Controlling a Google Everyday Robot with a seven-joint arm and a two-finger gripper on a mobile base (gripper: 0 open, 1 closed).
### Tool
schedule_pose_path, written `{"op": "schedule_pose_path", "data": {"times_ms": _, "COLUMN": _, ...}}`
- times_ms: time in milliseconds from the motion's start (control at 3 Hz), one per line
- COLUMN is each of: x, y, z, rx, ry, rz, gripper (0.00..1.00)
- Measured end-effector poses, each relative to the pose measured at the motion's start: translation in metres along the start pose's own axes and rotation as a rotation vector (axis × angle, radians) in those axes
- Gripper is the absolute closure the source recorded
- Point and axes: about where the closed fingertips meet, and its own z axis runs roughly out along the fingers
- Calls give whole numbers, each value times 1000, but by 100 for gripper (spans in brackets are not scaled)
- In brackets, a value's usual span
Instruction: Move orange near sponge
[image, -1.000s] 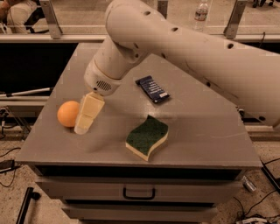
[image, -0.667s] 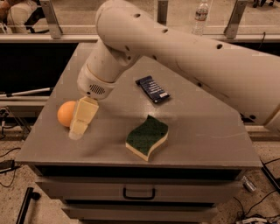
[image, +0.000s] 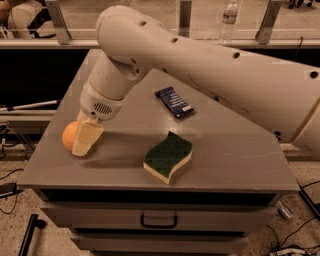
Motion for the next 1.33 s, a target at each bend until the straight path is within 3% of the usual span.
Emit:
{"op": "schedule_pose_path", "data": {"times_ms": 667, "x": -14, "y": 8, "z": -5, "rx": -35, "ry": -18, "rz": -37, "gripper": 85}}
{"op": "schedule_pose_path", "data": {"times_ms": 1000, "x": -2, "y": -1, "z": -21, "rx": -27, "ry": -34, "rz": -28, "gripper": 100}}
{"op": "schedule_pose_path", "data": {"times_ms": 1333, "x": 58, "y": -24, "z": -62, "rx": 29, "ry": 14, "rz": -5, "gripper": 100}}
